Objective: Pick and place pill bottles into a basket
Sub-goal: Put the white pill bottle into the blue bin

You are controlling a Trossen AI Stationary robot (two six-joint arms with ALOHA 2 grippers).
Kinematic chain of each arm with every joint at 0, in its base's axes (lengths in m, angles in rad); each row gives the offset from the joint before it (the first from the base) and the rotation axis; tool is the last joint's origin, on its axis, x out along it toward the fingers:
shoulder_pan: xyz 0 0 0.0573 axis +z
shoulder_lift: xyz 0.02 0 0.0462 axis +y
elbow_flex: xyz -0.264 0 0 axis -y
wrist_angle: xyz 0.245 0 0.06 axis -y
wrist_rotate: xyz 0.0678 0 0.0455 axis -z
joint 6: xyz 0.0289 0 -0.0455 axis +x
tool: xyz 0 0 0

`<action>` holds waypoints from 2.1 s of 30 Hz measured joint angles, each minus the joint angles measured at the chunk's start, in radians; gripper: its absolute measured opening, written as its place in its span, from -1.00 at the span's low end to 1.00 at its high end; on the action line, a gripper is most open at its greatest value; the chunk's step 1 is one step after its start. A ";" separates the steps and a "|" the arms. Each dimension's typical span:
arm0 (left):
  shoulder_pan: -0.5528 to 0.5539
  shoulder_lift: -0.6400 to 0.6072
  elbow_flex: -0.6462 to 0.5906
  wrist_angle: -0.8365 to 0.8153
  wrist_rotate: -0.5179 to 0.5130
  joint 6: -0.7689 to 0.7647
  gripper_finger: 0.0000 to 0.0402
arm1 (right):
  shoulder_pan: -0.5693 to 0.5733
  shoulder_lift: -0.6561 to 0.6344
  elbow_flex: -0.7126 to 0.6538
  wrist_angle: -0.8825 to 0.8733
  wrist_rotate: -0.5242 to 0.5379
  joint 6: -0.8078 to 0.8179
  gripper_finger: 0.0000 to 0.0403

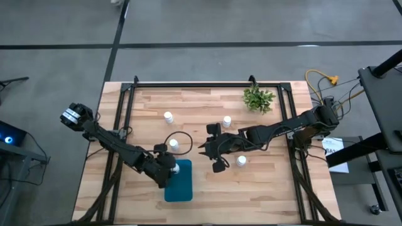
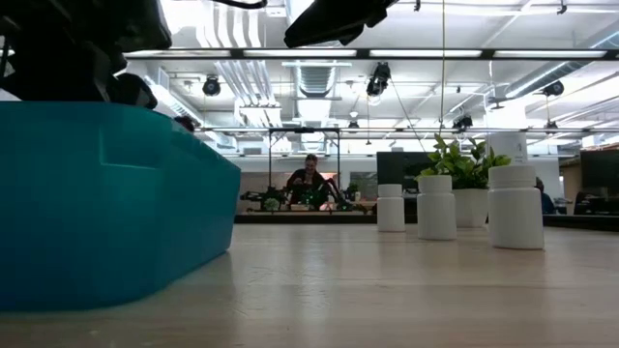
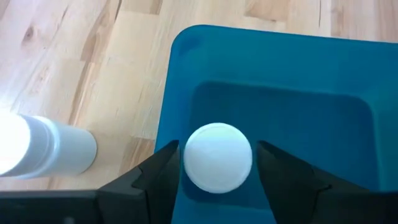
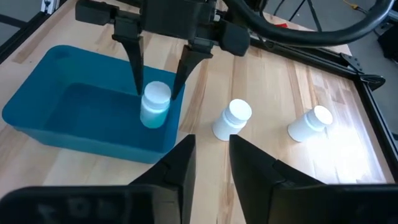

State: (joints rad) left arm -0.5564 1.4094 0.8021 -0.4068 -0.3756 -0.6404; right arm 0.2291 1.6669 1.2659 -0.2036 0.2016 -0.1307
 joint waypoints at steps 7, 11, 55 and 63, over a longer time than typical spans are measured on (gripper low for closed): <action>0.000 0.000 -0.002 -0.004 0.000 -0.001 -0.05 | 0.000 0.000 0.000 0.000 0.000 0.000 -0.54; 0.000 0.001 -0.003 -0.004 0.000 -0.001 -0.05 | 0.000 0.000 0.000 0.000 0.000 -0.001 -0.57; 0.000 0.021 0.013 -0.062 0.027 -0.011 -0.32 | 0.001 0.000 0.000 0.001 0.000 0.000 -0.59; 0.001 0.021 0.012 -0.066 0.030 -0.012 -0.15 | 0.001 0.000 0.000 0.001 0.000 0.000 -0.64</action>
State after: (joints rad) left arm -0.5558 1.4307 0.8140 -0.4731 -0.3459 -0.6525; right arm 0.2298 1.6672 1.2659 -0.2024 0.2016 -0.1310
